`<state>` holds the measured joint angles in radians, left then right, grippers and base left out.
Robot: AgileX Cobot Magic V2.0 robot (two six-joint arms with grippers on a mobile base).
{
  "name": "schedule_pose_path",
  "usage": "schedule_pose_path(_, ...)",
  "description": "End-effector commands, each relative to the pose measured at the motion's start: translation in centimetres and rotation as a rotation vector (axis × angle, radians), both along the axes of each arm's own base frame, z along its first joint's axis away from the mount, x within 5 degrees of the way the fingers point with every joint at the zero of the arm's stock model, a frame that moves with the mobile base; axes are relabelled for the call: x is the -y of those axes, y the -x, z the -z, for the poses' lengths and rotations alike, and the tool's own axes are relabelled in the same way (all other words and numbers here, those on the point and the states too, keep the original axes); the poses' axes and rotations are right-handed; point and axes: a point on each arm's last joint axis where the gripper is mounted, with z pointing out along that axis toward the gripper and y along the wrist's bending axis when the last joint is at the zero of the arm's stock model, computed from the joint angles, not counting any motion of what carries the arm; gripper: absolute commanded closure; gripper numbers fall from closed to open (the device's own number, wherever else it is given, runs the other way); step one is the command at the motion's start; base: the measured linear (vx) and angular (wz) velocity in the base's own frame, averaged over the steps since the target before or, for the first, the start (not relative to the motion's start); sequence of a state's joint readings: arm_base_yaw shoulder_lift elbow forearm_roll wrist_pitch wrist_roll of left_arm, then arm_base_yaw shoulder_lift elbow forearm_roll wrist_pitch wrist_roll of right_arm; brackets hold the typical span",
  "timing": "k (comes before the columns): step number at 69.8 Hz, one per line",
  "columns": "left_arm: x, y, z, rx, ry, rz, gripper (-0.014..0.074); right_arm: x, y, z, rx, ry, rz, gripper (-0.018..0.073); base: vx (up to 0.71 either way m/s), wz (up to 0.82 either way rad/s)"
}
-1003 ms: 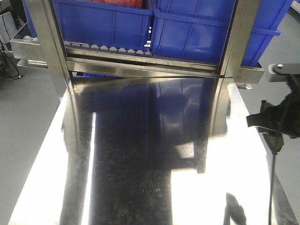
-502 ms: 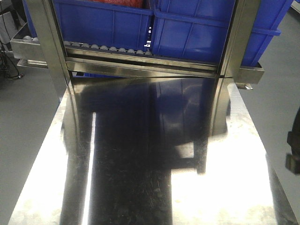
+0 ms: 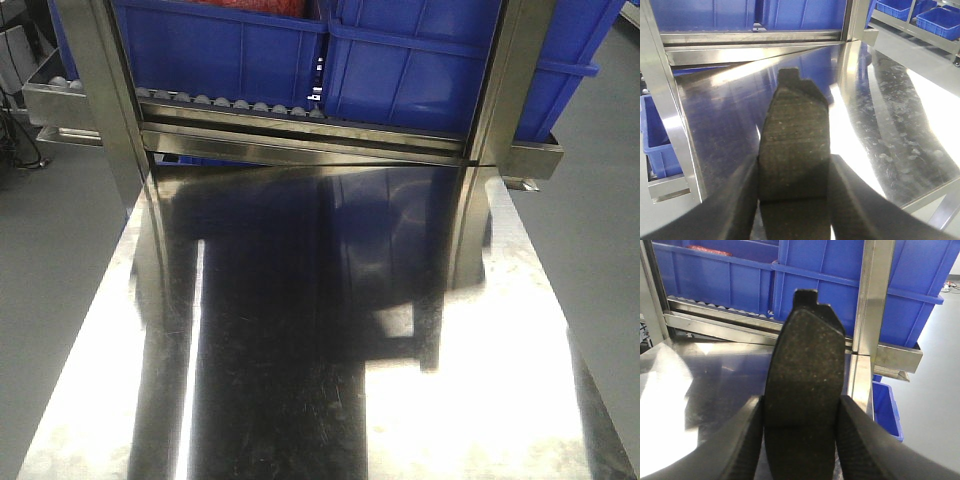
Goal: Move and align brake pads A on conveyor
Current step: 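Hold both pads raised and turn the base away from the table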
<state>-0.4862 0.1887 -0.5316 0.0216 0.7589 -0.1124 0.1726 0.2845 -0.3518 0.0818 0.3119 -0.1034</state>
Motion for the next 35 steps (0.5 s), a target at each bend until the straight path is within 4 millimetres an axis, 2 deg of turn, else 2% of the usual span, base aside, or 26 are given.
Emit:
schedule_pose_path(1, 0.18, -0.20, -1.41, 0.085, 0.051, 0.010, 0.0603, 0.06, -0.06, -2.02, 0.144, -0.015, 0.007, 0.0561, 0.00, 0.00)
schedule_pose_path(35, 0.18, -0.20, -1.41, 0.085, 0.051, 0.010, 0.0603, 0.06, -0.05, -1.97, 0.137, -0.014, 0.006, 0.0561, 0.00, 0.00)
